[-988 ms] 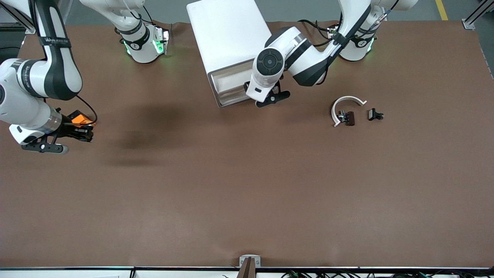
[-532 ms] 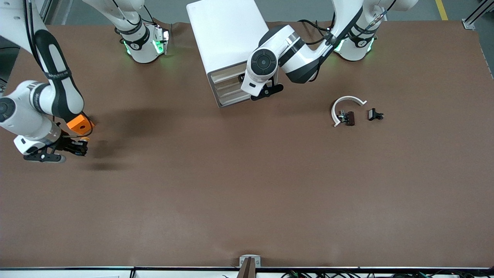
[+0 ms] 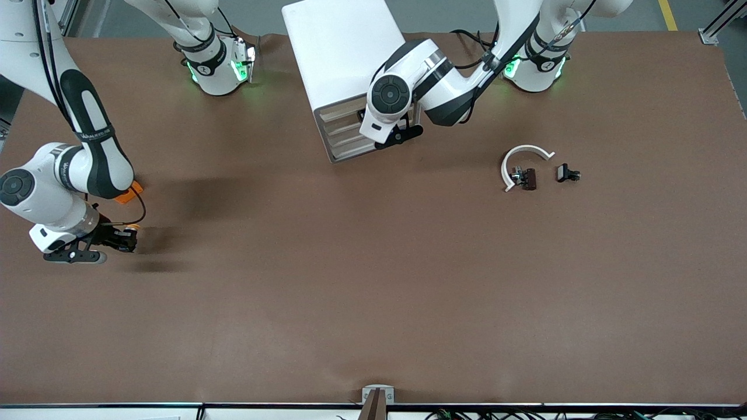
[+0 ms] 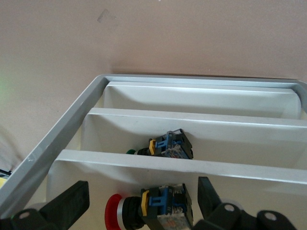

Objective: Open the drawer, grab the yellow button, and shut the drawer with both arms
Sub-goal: 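Push the drawer shut with the left gripper while the right gripper carries the button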

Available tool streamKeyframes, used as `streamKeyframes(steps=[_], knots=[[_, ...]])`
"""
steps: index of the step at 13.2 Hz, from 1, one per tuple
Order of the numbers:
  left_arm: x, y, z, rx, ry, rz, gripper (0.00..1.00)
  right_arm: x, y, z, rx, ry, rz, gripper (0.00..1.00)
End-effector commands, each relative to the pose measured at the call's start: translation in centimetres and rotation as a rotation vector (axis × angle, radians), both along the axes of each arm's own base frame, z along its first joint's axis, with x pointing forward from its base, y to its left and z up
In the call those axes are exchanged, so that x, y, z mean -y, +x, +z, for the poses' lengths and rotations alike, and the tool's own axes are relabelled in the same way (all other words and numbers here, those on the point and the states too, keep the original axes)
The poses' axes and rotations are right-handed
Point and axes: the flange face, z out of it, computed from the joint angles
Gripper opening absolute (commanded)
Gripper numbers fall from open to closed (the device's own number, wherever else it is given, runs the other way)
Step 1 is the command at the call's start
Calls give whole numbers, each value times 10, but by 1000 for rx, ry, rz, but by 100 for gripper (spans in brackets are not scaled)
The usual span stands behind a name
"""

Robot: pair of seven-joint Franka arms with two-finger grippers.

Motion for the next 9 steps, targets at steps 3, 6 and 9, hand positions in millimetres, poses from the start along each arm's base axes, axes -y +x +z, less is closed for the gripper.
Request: streamKeyframes(steps=[3,6,9], knots=[[-24,49,18,60,23,69,100,-9,17,-20,-8,35,-29,0],[-51,93,44,110,53,87,100,-10,18,-18,-15,26,17,100],[-84,139,74,212,74,121,100,-6,12,10,-70,36,36,100]])
